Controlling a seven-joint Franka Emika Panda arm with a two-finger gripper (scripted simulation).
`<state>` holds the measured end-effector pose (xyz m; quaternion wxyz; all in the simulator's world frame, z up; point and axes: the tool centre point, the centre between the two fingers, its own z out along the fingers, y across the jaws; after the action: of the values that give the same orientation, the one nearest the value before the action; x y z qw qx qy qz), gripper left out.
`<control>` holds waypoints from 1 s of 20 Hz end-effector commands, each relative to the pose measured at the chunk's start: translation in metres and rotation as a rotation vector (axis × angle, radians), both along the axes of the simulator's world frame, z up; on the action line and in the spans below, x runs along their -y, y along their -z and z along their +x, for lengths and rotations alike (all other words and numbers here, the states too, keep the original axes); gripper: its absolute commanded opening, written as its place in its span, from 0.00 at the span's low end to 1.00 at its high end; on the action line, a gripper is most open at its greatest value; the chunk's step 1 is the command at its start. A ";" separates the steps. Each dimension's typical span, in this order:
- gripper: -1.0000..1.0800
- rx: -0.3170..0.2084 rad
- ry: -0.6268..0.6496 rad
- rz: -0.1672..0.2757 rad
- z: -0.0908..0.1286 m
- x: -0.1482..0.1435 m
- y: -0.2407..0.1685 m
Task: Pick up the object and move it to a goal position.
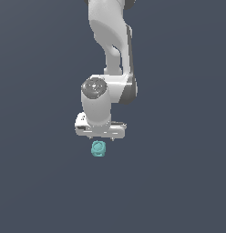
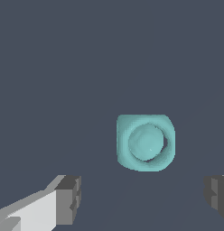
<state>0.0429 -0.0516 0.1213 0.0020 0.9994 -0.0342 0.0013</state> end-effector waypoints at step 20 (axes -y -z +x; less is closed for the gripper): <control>0.96 -0.003 0.007 0.004 0.010 0.014 0.061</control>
<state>0.0537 -0.0652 0.0694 0.0001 0.9993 -0.0377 0.0003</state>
